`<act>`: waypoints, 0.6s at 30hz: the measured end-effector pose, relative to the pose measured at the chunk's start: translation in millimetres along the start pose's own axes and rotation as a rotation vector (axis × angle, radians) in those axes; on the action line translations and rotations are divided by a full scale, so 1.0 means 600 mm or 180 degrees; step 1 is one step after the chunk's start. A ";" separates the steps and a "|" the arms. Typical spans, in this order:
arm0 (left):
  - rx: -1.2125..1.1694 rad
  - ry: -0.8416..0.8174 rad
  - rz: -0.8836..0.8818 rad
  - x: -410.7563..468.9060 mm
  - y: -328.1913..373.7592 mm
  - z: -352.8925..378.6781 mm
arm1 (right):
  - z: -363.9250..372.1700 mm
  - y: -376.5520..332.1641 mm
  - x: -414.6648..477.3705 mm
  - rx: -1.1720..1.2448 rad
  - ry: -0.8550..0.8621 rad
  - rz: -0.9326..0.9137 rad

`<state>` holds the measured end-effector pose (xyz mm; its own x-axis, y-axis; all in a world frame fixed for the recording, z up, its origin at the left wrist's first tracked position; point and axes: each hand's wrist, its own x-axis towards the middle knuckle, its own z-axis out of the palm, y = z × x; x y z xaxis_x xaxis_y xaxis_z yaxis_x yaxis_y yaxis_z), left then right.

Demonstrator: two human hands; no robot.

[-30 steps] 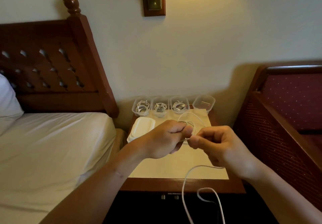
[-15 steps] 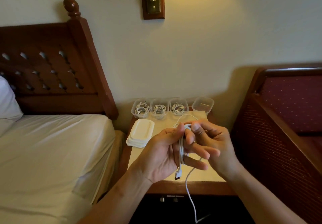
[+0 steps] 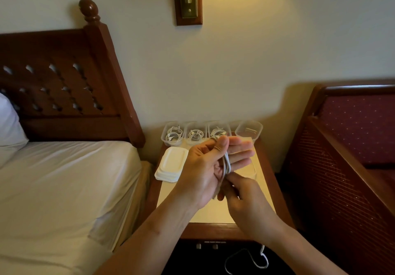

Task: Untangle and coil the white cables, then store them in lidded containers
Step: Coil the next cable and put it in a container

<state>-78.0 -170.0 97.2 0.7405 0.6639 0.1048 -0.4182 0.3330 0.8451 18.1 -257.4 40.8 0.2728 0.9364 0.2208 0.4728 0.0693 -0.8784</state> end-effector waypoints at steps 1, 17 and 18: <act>0.0186 0.0063 0.0036 0.005 0.004 -0.002 | -0.002 -0.004 -0.004 -0.0025 -0.0115 0.0007; 0.2249 -0.1631 -0.1008 0.005 0.040 -0.051 | -0.148 -0.059 0.020 -0.0285 0.0125 -0.1194; 0.2076 -0.1724 -0.1037 0.004 0.037 -0.052 | -0.149 -0.058 0.024 -0.0207 0.0129 -0.1278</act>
<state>-102.0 -140.1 99.9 0.9849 0.1425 -0.0986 0.1141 -0.1054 0.9879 80.4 -276.8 112.3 0.0879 0.8249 0.5584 0.6001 0.4036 -0.6907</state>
